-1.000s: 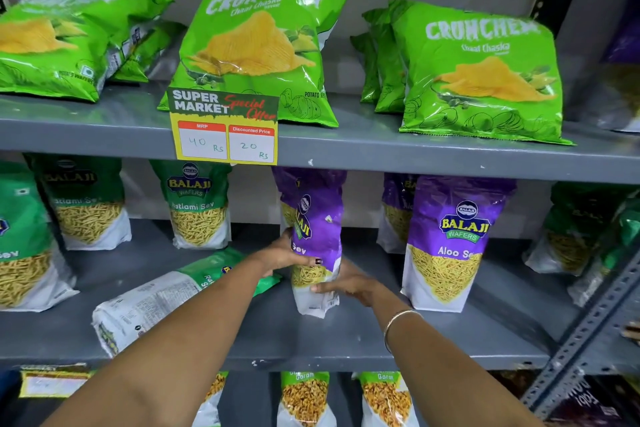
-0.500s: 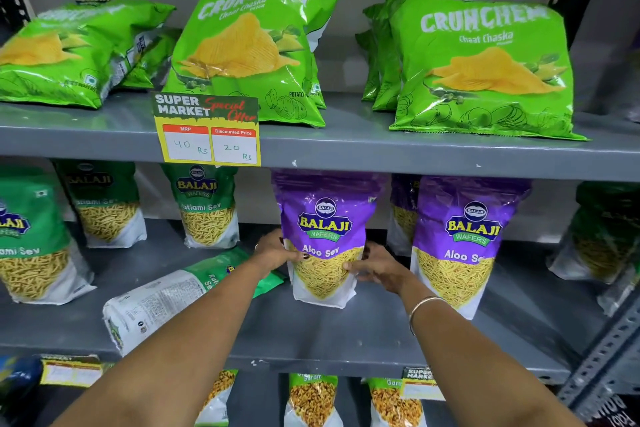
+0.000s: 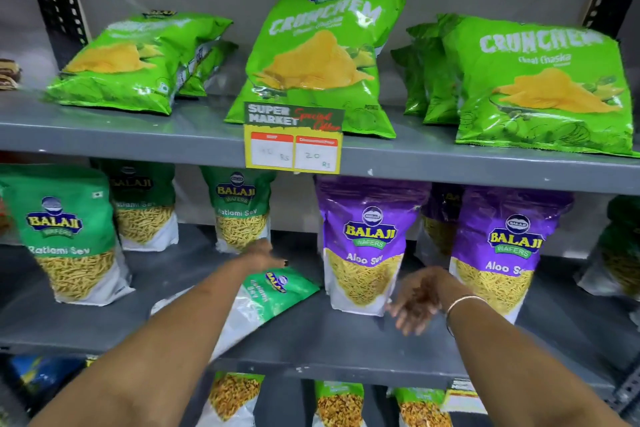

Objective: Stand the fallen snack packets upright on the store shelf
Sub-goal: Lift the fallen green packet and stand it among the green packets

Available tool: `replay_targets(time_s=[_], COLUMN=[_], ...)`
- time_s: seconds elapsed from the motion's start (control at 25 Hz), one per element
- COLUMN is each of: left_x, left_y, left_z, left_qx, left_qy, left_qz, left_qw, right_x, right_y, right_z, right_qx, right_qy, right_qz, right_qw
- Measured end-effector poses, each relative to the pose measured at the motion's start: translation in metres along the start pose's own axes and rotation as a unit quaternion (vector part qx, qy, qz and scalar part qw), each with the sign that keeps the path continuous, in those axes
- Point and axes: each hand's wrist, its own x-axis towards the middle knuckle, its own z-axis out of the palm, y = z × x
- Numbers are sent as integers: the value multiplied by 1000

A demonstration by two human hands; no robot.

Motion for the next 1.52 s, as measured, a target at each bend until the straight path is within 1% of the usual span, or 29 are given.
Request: replay_targets(time_s=[0.04,0.08,0.12,0.16,0.2,0.24,0.28,0.32,0.36,0.44,0.48,0.52,0.56,0.68,0.72,0.76,0.84,0.92,0.96,1.04,1.16,1.24,1.32,1.44,1.52], left_x=[0,2,5,3,3,6,12,9,8,2,-2,-1,1,4,1,0,-4,-5,-5,-2,11,23,30,24,24], left_y=[-25,-48,-73,-95,-119,-139,-156,-166,-171,-176,-173,-174,-175,-181,-180,-178,-172,-167,-164,-160,-163,-170,-176,-176,-176], left_z=[-15,-28,-36,-45,-53,-57,-56,-57,-57,-58,-59,-60,-61,-72,-78,-83,-96,-106,-109,-112,-104,-92,-79,-73,-74], left_qx=[17,21,-2,-27,-59,-98,-144,-185,-221,-259,-273,-279,-291,-295,-297,-293,-293,-294,-291,-275,-215,-180,-178,-179,-202], left_qy=[1,-11,-32,-52,-78,-100,-115,-132,-154,-199,-217,-232,-248,-286,-290,-292,-287,-271,-256,-204,-78,-12,13,28,15], left_qz=[-13,-22,-30,-32,-41,-43,-51,-56,-59,-68,-69,-71,-70,-65,-62,-54,-36,-11,5,38,69,63,49,54,41], left_qw=[1000,999,999,998,994,989,981,972,961,943,935,929,921,909,907,909,911,916,922,939,971,982,983,982,978], right_x=[8,16,30,39,50,60,69,77,84,95,95,93,92,76,68,56,31,16,13,10,11,18,25,27,19], right_y=[-7,-15,-27,-39,-54,-67,-78,-88,-96,-111,-118,-123,-127,-137,-141,-148,-164,-182,-192,-211,-231,-239,-242,-239,-230], right_z=[16,35,55,77,102,125,146,163,178,200,206,209,209,206,203,201,196,185,179,173,169,169,170,175,182], right_qx=[-3,4,24,50,95,154,222,295,370,488,523,546,558,559,564,559,538,497,481,465,424,394,381,387,344], right_qy=[-48,-71,-83,-68,-19,49,113,171,206,213,216,224,233,266,270,270,270,302,311,319,319,322,334,338,333], right_qz=[15,15,6,-10,-25,-41,-57,-70,-87,-110,-120,-123,-123,-135,-149,-170,-208,-222,-231,-272,-351,-377,-387,-398,-391], right_qw=[999,997,996,996,995,986,967,938,902,839,816,798,787,774,766,765,771,782,786,780,771,774,771,760,786])
